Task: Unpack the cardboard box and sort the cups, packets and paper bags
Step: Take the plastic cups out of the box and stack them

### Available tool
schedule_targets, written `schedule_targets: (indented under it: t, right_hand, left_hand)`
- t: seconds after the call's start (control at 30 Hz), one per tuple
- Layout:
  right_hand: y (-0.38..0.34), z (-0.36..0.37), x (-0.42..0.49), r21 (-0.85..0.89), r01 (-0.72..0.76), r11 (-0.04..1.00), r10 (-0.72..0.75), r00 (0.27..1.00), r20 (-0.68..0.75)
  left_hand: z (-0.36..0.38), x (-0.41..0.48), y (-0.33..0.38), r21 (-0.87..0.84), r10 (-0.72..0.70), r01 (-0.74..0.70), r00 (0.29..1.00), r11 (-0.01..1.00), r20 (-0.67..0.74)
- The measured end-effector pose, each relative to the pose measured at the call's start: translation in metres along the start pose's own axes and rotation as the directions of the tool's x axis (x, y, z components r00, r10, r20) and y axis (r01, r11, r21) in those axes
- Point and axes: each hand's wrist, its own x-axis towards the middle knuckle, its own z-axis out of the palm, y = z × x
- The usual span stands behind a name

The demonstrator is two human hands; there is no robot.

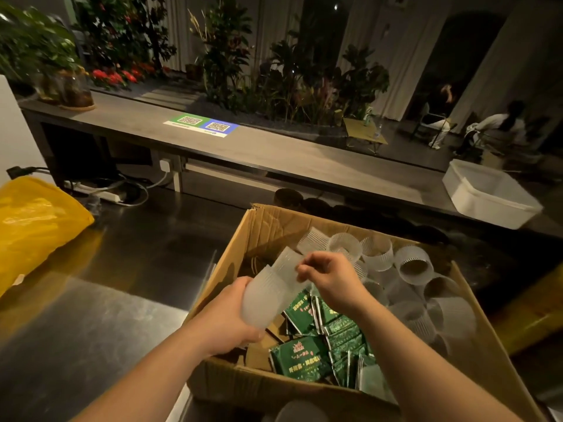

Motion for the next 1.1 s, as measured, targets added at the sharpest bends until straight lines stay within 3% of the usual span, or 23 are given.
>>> schedule_targets:
  t: [0.1, 0.23, 0.3, 0.37, 0.43, 0.53, 0.63, 0.7, 0.8, 0.83, 0.9, 0.97, 1.0, 1.03, 1.1]
  right_hand:
    - [-0.004, 0.004, -0.006, -0.023, 0.027, 0.999, -0.026, 1.0, 0.014]
    - [-0.007, 0.016, -0.011, -0.058, 0.045, 0.997, -0.036, 0.988, 0.15]
    - [-0.004, 0.017, -0.006, 0.042, 0.016, 0.999, -0.019, 0.997, 0.08]
    - [0.006, 0.015, 0.011, 0.14, -0.036, 0.989, 0.047, 0.996, -0.075]
    - [0.018, 0.012, 0.035, -0.12, -0.114, 0.986, 0.09, 0.977, -0.195]
    - [0.032, 0.019, 0.063, -0.552, -0.179, 0.815, 0.091, 0.979, -0.184]
    - [0.043, 0.032, 0.082, -0.869, 0.061, 0.492, -0.048, 0.998, 0.042]
    - [0.045, 0.038, 0.089, -0.933, 0.21, 0.294, -0.07, 0.978, 0.198]
    - [0.05, 0.044, 0.095, -0.951, 0.253, 0.178, -0.056, 0.968, 0.246]
    - [0.054, 0.044, 0.095, -0.945, 0.245, 0.218, -0.092, 0.969, 0.23]
    - [0.058, 0.039, 0.092, -0.863, 0.178, 0.473, -0.179, 0.978, 0.103]
    - [0.052, 0.03, 0.084, -0.589, 0.074, 0.805, -0.172, 0.979, -0.112]
    - [0.046, 0.023, 0.077, -0.401, 0.023, 0.916, -0.111, 0.974, -0.197]
    - [0.038, 0.017, 0.07, -0.202, 0.006, 0.979, -0.059, 0.965, -0.257]
    - [0.021, 0.007, 0.051, 0.197, 0.009, 0.98, 0.039, 0.971, -0.236]
  left_hand:
    - [0.0, -0.001, 0.002, 0.049, 0.029, -0.028, 0.999, 0.998, -0.018]
    - [0.001, -0.002, 0.003, 0.074, 0.046, -0.044, 0.998, 0.996, -0.036]
    - [0.001, -0.002, 0.004, 0.076, 0.039, -0.035, 0.998, 0.996, -0.044]
    - [0.001, -0.001, 0.003, 0.056, 0.017, -0.014, 0.998, 0.998, -0.058]
    - [0.001, 0.002, 0.001, 0.026, -0.004, 0.006, 0.996, 1.0, -0.085]
    - [0.001, 0.006, -0.003, 0.019, -0.02, 0.022, 0.996, 1.0, -0.091]
    - [0.001, 0.008, -0.005, 0.021, -0.018, 0.02, 0.996, 1.0, -0.086]
    - [0.002, 0.008, -0.005, 0.011, -0.015, 0.016, 0.996, 1.0, -0.092]
    - [0.002, 0.009, -0.008, 0.006, -0.012, 0.013, 0.996, 1.0, -0.092]
    - [0.002, 0.009, -0.009, 0.013, -0.013, 0.014, 0.996, 1.0, -0.09]
    - [0.002, 0.009, -0.01, 0.015, -0.012, 0.014, 0.996, 1.0, -0.091]
    - [0.002, 0.01, -0.011, 0.021, -0.01, 0.012, 0.996, 1.0, -0.086]
    - [0.002, 0.01, -0.011, 0.022, -0.013, 0.014, 0.997, 1.0, -0.074]
    - [0.002, 0.01, -0.011, 0.024, -0.014, 0.016, 0.998, 1.0, -0.069]
    - [0.002, 0.009, -0.01, 0.026, -0.011, 0.013, 0.998, 1.0, -0.067]
